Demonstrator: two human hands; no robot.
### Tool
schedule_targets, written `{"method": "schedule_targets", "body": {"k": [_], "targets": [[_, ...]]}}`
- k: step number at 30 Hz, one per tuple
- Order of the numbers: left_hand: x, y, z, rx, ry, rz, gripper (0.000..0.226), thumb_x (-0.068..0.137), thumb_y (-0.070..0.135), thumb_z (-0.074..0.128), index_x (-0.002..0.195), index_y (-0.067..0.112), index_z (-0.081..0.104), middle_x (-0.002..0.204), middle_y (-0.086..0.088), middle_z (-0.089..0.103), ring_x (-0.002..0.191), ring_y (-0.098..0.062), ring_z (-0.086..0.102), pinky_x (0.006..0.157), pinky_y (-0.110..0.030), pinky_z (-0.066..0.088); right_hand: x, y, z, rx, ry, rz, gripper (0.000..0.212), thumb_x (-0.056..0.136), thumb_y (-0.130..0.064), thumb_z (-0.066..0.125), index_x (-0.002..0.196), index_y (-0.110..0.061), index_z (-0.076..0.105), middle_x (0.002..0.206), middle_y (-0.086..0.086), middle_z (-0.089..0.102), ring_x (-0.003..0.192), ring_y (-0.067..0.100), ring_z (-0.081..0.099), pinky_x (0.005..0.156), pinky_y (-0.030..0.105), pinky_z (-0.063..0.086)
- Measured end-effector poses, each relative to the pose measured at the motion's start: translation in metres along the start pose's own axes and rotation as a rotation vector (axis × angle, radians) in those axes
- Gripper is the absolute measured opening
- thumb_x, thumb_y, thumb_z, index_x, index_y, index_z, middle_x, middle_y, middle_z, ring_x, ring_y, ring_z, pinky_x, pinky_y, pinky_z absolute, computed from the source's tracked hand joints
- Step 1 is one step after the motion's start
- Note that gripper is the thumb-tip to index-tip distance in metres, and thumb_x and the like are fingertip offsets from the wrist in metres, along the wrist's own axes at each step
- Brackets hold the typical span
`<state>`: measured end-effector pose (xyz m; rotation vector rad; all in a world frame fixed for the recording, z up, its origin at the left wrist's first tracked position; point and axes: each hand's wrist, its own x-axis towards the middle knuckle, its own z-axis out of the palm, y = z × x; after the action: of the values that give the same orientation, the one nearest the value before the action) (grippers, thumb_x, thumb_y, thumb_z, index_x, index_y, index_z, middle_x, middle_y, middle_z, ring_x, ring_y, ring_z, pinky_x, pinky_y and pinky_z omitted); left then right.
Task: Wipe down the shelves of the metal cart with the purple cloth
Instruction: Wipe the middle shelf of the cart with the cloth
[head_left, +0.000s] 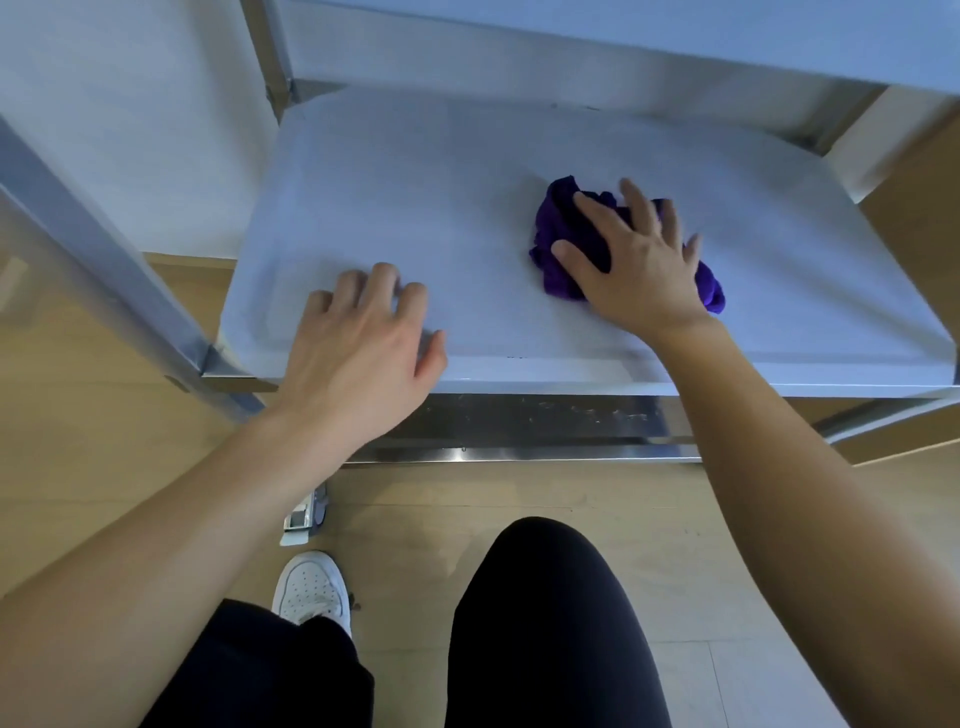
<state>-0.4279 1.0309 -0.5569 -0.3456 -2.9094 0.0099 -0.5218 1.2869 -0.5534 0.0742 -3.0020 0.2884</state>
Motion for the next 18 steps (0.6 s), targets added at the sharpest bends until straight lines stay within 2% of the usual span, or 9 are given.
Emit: {"method": "schedule_targets", "body": {"k": [2, 5, 8, 12, 15, 18], "targets": [[0.007, 0.000, -0.002, -0.023, 0.006, 0.040, 0.046, 0.089, 0.041, 0.035, 0.105, 0.007, 0.061, 0.107, -0.011, 0.056, 0.091, -0.035, 0.055, 0.071, -0.043, 0.047, -0.003, -0.003, -0.005, -0.002, -0.027, 0.052, 0.071, 0.081, -0.084, 0.031, 0.144, -0.051, 0.027, 0.155, -0.001, 0.027, 0.140, 0.040, 0.024, 0.111, 0.059, 0.021], [0.007, 0.000, -0.007, -0.055, 0.019, 0.070, 0.043, 0.090, 0.039, 0.035, 0.103, 0.008, 0.061, 0.104, -0.008, 0.058, 0.088, -0.032, 0.057, 0.071, -0.043, 0.048, -0.003, -0.009, -0.006, -0.074, -0.018, 0.051, 0.074, 0.077, -0.087, 0.036, 0.140, -0.049, 0.035, 0.146, 0.003, 0.035, 0.128, 0.042, 0.033, 0.101, 0.054, 0.031], [-0.002, -0.002, -0.009, -0.087, 0.059, 0.108, 0.038, 0.091, 0.036, 0.037, 0.101, 0.010, 0.062, 0.104, -0.005, 0.059, 0.087, -0.029, 0.058, 0.070, -0.041, 0.048, 0.002, -0.019, -0.006, 0.014, -0.017, 0.041, 0.066, 0.081, -0.075, 0.050, 0.135, -0.038, 0.044, 0.135, 0.008, 0.041, 0.118, 0.041, 0.040, 0.096, 0.051, 0.040], [-0.017, -0.006, -0.011, -0.173, 0.100, 0.176, 0.029, 0.092, 0.030, 0.042, 0.099, 0.012, 0.063, 0.103, -0.001, 0.061, 0.086, -0.026, 0.059, 0.065, -0.037, 0.049, -0.001, -0.040, -0.001, 0.126, 0.029, -0.024, 0.049, 0.084, -0.051, 0.061, 0.125, -0.026, 0.050, 0.125, 0.009, 0.046, 0.110, 0.039, 0.047, 0.081, 0.042, 0.048], [-0.029, -0.017, -0.019, -0.198, 0.127, 0.239, 0.023, 0.092, 0.025, 0.045, 0.099, 0.011, 0.063, 0.100, -0.001, 0.061, 0.085, -0.025, 0.060, 0.059, -0.034, 0.048, -0.012, -0.061, 0.002, 0.200, 0.041, -0.090, 0.045, 0.081, -0.043, 0.066, 0.119, -0.023, 0.054, 0.121, 0.006, 0.049, 0.105, 0.035, 0.050, 0.077, 0.040, 0.049], [-0.045, -0.028, -0.028, -0.195, 0.112, 0.232, 0.021, 0.092, 0.026, 0.044, 0.095, 0.014, 0.060, 0.094, 0.002, 0.059, 0.084, -0.021, 0.057, 0.051, -0.037, 0.049, -0.030, -0.085, 0.006, 0.268, 0.072, -0.168, 0.042, 0.079, -0.040, 0.067, 0.116, -0.025, 0.056, 0.118, 0.002, 0.049, 0.101, 0.030, 0.049, 0.073, 0.038, 0.048]]}}
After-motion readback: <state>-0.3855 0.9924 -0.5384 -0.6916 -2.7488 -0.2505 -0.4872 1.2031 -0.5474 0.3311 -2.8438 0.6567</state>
